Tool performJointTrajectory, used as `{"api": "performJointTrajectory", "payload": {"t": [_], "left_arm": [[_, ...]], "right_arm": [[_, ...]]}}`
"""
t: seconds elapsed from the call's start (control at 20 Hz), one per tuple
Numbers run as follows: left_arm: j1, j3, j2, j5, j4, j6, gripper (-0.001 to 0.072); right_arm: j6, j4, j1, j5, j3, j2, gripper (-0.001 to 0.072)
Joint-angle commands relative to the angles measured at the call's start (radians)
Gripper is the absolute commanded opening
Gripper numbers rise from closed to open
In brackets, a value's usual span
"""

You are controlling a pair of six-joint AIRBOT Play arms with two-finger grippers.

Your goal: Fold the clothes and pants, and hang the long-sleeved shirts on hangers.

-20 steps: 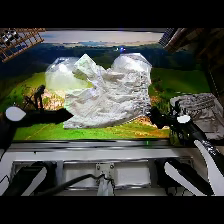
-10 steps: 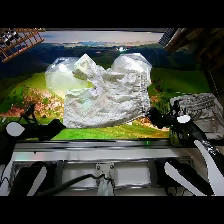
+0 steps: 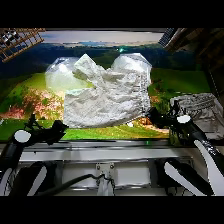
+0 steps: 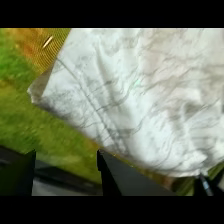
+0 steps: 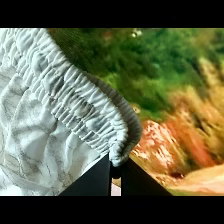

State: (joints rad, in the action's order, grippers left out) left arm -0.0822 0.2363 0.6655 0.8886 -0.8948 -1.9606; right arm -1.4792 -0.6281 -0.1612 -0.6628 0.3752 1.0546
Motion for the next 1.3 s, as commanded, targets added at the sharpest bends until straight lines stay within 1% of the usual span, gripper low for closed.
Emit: {"api": "performJointTrajectory", "payload": {"t": [0.0,0.25,0.4,0.5,0.7,0.8,0.85,0.9,1.05,1.1,1.25], "left_arm": [[0.000,-0.031,0.001,-0.129,0.080,-0.006,0.0425],[0.000,-0.032,0.066,-0.153,0.070,-0.005,0.0424],[0.000,-0.032,0.105,-0.162,0.097,0.016,0.0424],[0.000,-0.032,0.125,-0.192,0.104,0.016,0.0425],[0.000,-0.031,0.169,-0.259,0.168,0.022,0.0421],[0.001,-0.031,0.204,-0.280,0.224,0.079,0.0343],[0.002,-0.031,0.228,-0.284,0.270,0.121,0.0341],[0.008,-0.031,0.251,-0.288,0.323,0.164,0.0300],[0.014,-0.031,0.312,-0.285,0.509,0.357,0.0005],[0.014,-0.029,0.313,-0.279,0.563,0.423,0.0009],[0.013,-0.003,0.265,-0.238,0.689,0.565,0.0007]], "right_arm": [[0.003,0.000,0.000,0.000,0.001,0.001,0.0033],[0.002,0.000,0.000,0.000,0.001,0.001,0.0033],[0.001,0.001,0.000,0.001,0.001,0.001,0.0034],[0.001,0.001,0.000,0.001,0.001,0.001,0.0034],[0.001,0.003,0.000,0.001,0.001,0.001,0.0035],[0.001,0.003,0.000,0.001,0.001,0.001,0.0035],[0.001,0.003,0.000,0.001,0.001,0.001,0.0034],[0.001,0.003,0.000,0.001,0.001,0.001,0.0034],[0.002,0.003,0.000,-0.005,0.001,0.001,0.0033],[0.004,0.003,0.000,-0.025,0.001,0.001,0.0033],[0.010,-0.002,0.000,-0.094,0.001,-0.004,0.0033]]}}
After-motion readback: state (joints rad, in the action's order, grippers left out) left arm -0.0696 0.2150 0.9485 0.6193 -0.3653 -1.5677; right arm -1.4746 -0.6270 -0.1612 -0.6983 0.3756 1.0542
